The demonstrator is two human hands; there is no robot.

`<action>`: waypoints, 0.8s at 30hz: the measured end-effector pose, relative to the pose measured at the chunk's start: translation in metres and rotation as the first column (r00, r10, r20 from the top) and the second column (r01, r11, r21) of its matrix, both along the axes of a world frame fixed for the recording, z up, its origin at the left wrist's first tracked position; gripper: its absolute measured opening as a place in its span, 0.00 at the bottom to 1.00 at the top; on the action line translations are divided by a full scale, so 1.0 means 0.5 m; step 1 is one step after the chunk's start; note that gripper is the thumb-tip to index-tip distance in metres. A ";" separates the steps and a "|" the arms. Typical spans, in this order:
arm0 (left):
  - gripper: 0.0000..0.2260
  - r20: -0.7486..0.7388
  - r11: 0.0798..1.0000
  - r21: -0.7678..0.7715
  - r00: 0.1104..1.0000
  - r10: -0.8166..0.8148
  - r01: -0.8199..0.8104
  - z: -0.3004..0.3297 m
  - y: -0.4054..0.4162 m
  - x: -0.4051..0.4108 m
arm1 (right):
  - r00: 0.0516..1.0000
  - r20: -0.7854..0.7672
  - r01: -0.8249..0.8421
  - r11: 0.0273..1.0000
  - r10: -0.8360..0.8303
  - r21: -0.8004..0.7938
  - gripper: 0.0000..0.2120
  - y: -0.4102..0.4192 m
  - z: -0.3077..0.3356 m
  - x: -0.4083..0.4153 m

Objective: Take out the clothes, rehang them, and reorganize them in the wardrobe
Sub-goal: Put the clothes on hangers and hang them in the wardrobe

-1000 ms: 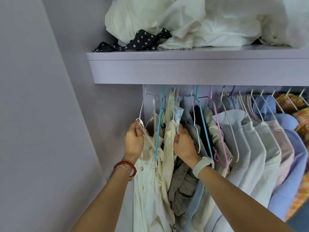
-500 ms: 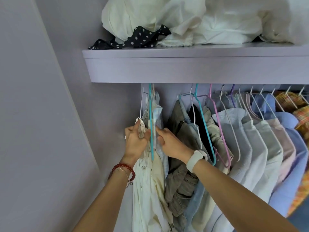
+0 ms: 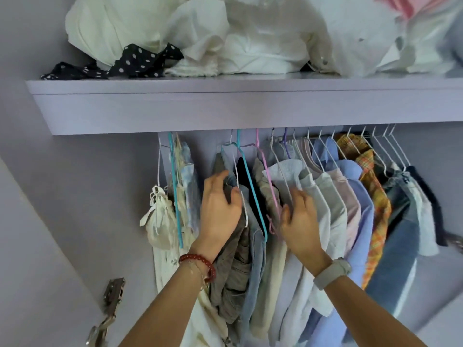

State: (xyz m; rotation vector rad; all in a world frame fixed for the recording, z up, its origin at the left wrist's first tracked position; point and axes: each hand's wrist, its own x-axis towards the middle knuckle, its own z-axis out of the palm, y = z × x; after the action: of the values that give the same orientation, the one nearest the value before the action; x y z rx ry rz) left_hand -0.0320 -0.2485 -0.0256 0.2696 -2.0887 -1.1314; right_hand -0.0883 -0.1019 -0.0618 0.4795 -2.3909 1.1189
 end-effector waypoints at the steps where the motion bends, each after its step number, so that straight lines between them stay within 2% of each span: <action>1: 0.19 0.071 0.998 0.039 0.996 -0.058 0.055 -0.013 0.020 -0.018 | 0.994 0.108 -0.027 0.999 0.031 -0.031 0.19 0.009 -0.007 -0.004; 3: 0.23 0.184 0.986 0.119 0.973 -0.137 0.117 -0.042 0.057 -0.044 | 0.972 0.221 -0.078 0.996 0.084 -0.040 0.19 0.023 -0.017 -0.010; 7: 0.24 0.199 0.979 0.200 0.977 -0.080 0.040 -0.069 0.085 -0.073 | 0.969 0.201 -0.149 0.989 0.144 0.008 0.18 0.043 -0.012 -0.024; 11: 0.15 0.185 0.998 0.061 0.983 0.008 -0.020 -0.079 0.094 -0.085 | 0.973 0.151 -0.196 0.968 0.173 0.155 0.20 0.066 -0.016 -0.046; 15: 0.18 0.221 0.993 0.107 0.975 0.031 -0.055 -0.087 0.102 -0.084 | 0.925 0.204 -0.347 0.931 0.321 0.110 0.23 0.080 -0.013 -0.061; 19: 0.17 0.279 0.984 0.176 0.960 -0.035 -0.016 -0.076 0.078 -0.079 | 0.863 0.274 -0.465 0.880 0.424 0.101 0.27 0.076 -0.008 -0.060; 24: 0.18 0.278 0.965 0.264 0.958 -0.072 -0.005 -0.061 0.047 -0.048 | 0.783 0.301 -0.606 0.778 0.545 0.168 0.31 0.036 0.012 -0.045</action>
State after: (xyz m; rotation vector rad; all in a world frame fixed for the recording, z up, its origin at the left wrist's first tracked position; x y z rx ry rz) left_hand -0.0562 -0.2250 -0.0563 0.5555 -2.1935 -1.4658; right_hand -0.1110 -0.0838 -0.0559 1.3224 -2.6959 1.1548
